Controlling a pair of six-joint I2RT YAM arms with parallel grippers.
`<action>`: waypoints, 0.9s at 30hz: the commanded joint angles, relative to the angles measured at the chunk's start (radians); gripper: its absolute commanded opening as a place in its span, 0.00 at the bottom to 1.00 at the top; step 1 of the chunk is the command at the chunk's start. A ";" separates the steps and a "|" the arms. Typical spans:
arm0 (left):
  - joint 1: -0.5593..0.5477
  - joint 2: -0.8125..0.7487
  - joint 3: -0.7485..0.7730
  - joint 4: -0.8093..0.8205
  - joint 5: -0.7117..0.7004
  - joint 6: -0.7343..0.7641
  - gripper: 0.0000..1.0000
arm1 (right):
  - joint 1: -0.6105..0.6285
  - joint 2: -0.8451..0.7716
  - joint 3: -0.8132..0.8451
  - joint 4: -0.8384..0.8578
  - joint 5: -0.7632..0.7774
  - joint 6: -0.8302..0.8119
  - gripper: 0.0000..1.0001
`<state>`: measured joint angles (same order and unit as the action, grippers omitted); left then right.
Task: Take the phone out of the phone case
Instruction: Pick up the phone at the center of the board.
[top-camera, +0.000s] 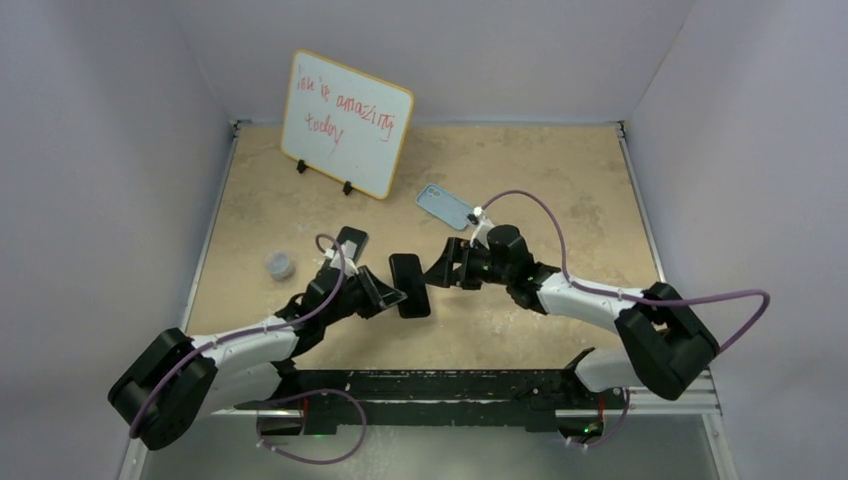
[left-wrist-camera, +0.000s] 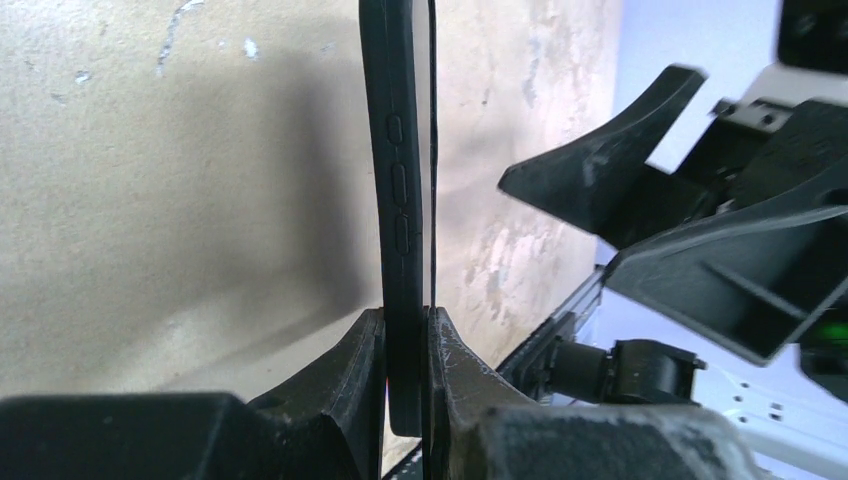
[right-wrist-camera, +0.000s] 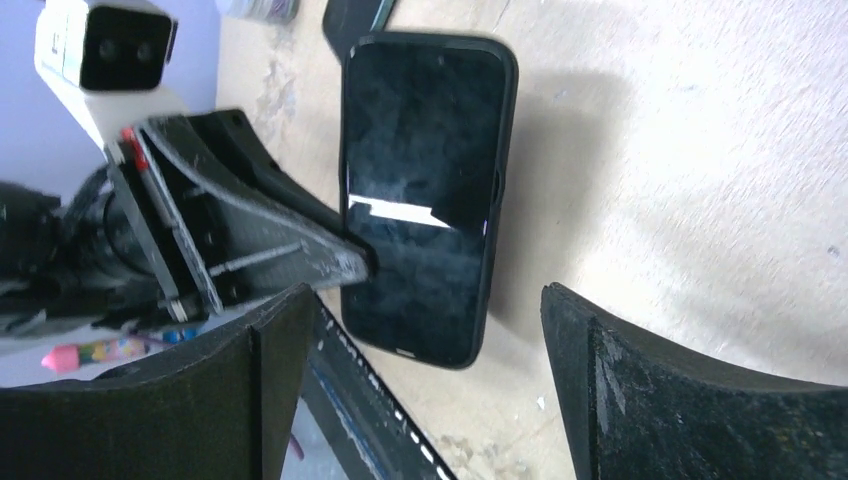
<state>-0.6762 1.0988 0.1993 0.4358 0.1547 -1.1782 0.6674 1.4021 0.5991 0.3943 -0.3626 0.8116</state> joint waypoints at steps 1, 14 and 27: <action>0.007 -0.088 -0.007 0.182 0.019 -0.094 0.00 | -0.003 -0.109 -0.071 0.114 -0.081 -0.008 0.84; 0.015 -0.208 -0.054 0.309 0.027 -0.132 0.00 | -0.015 -0.196 -0.184 0.306 -0.300 -0.062 0.76; 0.057 -0.123 -0.120 0.547 0.108 -0.257 0.00 | -0.028 -0.062 -0.177 0.487 -0.471 0.000 0.62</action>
<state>-0.6319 0.9936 0.0669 0.7788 0.2214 -1.3796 0.6342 1.3388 0.4164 0.7742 -0.7528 0.7937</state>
